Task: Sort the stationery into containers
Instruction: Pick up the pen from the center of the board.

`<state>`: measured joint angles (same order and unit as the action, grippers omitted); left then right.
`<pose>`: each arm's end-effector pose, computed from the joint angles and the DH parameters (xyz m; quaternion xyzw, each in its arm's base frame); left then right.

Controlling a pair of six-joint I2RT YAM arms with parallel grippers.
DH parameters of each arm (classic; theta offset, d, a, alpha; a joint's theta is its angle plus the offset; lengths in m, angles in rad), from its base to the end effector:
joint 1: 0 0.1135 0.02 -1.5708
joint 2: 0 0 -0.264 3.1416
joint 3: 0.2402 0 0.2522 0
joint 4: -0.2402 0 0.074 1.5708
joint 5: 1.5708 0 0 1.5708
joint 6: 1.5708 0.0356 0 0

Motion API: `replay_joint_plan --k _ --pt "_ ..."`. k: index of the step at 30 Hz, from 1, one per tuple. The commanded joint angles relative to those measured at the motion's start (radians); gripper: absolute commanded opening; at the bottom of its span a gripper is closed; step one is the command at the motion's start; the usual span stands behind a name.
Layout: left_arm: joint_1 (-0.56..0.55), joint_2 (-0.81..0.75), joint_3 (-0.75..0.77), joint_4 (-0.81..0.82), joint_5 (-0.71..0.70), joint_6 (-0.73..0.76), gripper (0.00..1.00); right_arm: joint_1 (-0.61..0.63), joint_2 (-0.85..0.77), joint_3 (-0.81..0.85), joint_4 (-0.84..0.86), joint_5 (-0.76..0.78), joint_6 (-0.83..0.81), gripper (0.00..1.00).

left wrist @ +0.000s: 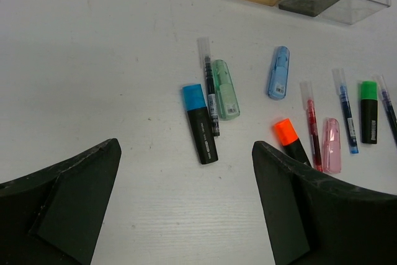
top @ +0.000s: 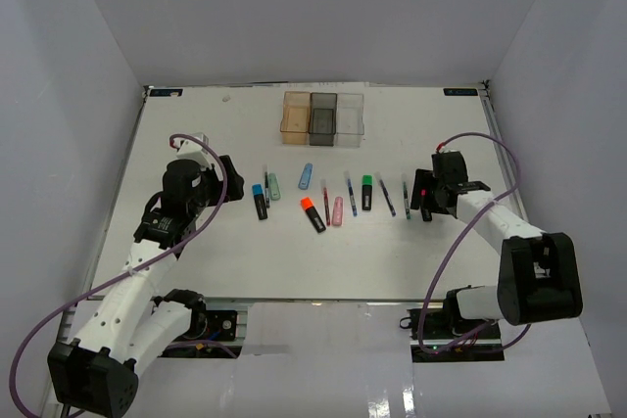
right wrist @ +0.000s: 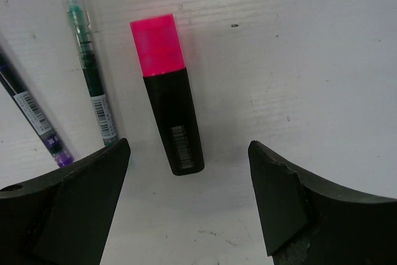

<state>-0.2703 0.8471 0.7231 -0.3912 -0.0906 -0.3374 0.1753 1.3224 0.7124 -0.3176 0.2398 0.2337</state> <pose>0.1849 -0.0479 0.2866 -0.0517 0.8618 -0.1132 0.4918 0.2529 0.0362 0.1914 0.0653 0.9404 -0.0474 0.3303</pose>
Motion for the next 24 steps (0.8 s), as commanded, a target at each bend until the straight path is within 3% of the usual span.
replay_joint_plan --k 1,12,19,24 --pt "0.005 -0.019 -0.001 0.02 -0.009 0.008 0.98 -0.011 0.044 -0.01 0.126 -0.007 0.018 0.83" --pt "0.005 -0.011 0.001 0.018 0.014 0.006 0.98 -0.016 0.178 0.016 0.15 -0.008 0.018 0.6" --pt "0.005 -0.008 0.002 0.021 0.031 0.006 0.98 -0.014 0.166 0.031 0.161 -0.028 0.007 0.25" --pt "0.006 0.007 0.004 0.02 0.045 0.005 0.98 0.004 0.118 0.123 0.147 -0.095 0.001 0.22"
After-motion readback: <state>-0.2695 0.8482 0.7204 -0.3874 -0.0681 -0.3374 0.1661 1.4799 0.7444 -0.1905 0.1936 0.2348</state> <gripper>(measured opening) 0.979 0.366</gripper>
